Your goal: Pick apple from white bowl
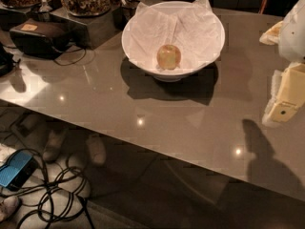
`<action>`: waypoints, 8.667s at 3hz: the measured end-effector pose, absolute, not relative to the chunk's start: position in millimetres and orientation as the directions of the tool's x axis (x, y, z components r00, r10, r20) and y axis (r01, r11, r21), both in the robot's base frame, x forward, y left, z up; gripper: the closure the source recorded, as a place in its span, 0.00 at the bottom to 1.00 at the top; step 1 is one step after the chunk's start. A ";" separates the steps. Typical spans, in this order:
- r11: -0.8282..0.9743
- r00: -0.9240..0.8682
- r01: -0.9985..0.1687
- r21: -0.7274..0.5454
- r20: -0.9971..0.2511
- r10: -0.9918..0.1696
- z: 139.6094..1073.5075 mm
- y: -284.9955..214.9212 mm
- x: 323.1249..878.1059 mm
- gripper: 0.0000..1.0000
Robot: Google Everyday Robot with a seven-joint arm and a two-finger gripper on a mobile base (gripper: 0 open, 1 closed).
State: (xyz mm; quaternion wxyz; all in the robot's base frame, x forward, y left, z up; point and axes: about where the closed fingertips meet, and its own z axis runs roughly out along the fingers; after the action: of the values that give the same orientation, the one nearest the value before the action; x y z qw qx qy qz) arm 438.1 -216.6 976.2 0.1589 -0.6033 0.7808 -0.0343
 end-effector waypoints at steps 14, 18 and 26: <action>0.522 -0.488 -0.853 0.007 -0.364 -0.793 922.5 -84.5 697.7 0.09; 0.533 -0.522 -0.845 0.049 -0.298 -0.799 887.5 -83.0 694.7 0.21; 0.515 -0.515 -0.854 0.077 -0.264 -0.815 860.8 -71.5 703.3 0.88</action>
Offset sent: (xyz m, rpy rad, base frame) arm 0.0467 0.0284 0.0286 0.1445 0.0419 -0.1404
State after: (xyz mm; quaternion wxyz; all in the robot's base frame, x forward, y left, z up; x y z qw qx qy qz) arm 703.3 -71.5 860.8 0.0975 -0.4825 0.8648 0.0989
